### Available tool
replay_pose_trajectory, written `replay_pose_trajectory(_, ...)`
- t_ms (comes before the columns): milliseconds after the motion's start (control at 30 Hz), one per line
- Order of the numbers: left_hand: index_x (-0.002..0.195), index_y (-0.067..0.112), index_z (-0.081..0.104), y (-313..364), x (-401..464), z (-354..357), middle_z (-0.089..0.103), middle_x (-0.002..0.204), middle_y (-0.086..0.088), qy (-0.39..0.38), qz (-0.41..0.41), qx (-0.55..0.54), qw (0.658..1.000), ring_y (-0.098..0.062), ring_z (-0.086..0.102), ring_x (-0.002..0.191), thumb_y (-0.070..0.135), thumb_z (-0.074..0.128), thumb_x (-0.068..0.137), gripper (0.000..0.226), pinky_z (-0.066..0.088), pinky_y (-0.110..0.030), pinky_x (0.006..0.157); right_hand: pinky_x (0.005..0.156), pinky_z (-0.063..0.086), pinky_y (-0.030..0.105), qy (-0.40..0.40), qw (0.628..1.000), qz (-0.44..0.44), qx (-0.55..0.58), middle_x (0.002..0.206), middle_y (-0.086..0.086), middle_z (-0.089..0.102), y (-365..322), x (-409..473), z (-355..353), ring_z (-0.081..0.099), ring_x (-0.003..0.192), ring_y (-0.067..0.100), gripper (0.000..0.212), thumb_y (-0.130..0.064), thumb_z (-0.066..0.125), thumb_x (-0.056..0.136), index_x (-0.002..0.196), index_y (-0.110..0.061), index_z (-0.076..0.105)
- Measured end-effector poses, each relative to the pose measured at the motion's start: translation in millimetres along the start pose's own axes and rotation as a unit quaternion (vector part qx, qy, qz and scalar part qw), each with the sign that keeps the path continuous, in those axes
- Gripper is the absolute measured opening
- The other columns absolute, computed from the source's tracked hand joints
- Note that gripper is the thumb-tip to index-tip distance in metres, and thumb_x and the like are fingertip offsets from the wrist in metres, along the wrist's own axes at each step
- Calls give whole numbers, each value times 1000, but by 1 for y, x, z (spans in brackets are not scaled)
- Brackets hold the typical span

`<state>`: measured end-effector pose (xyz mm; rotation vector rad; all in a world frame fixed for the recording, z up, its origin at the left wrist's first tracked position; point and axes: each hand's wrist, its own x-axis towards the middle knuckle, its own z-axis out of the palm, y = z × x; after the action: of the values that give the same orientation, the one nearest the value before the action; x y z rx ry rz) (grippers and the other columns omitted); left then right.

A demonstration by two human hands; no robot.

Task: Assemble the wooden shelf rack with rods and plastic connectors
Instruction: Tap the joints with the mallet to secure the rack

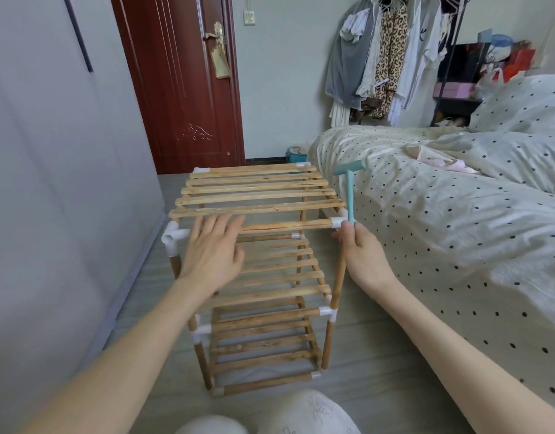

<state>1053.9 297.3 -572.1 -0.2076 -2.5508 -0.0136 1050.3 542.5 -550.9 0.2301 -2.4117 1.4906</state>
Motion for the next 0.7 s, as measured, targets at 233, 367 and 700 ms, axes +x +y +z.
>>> replay_pose_trajectory(233, 135, 11, 43, -72, -27, -17, 41, 142, -12, -80, -76, -70, 991, -26, 31, 136, 33, 51, 92, 49, 30, -40, 110, 117, 2, 39, -97, 962, -115, -227, 152, 15, 26, -15, -3, 74, 11, 144, 28, 46, -28, 21, 102, 136, -4, 39)
replay_pose_trajectory(367, 130, 13, 52, -71, -27, -20, 53, 132, -8, -49, -43, -41, 997, -24, 43, 127, 29, 52, 92, 41, 27, -40, 108, 114, -5, 34, -78, 963, -128, -224, 154, 20, 17, -5, 0, 90, 1, 144, 33, 46, -26, 21, 102, 135, 1, 40)
replay_pose_trajectory(700, 146, 30, 27, 12, -10, -18, 27, 151, 11, -86, 139, -128, 978, -4, 16, 142, 46, 33, 96, 53, 3, -31, 118, 76, 42, 30, -70, 992, 65, -80, 118, 17, 57, -8, 84, 53, 55, 105, 28, 50, -31, 23, 103, 134, 4, 39)
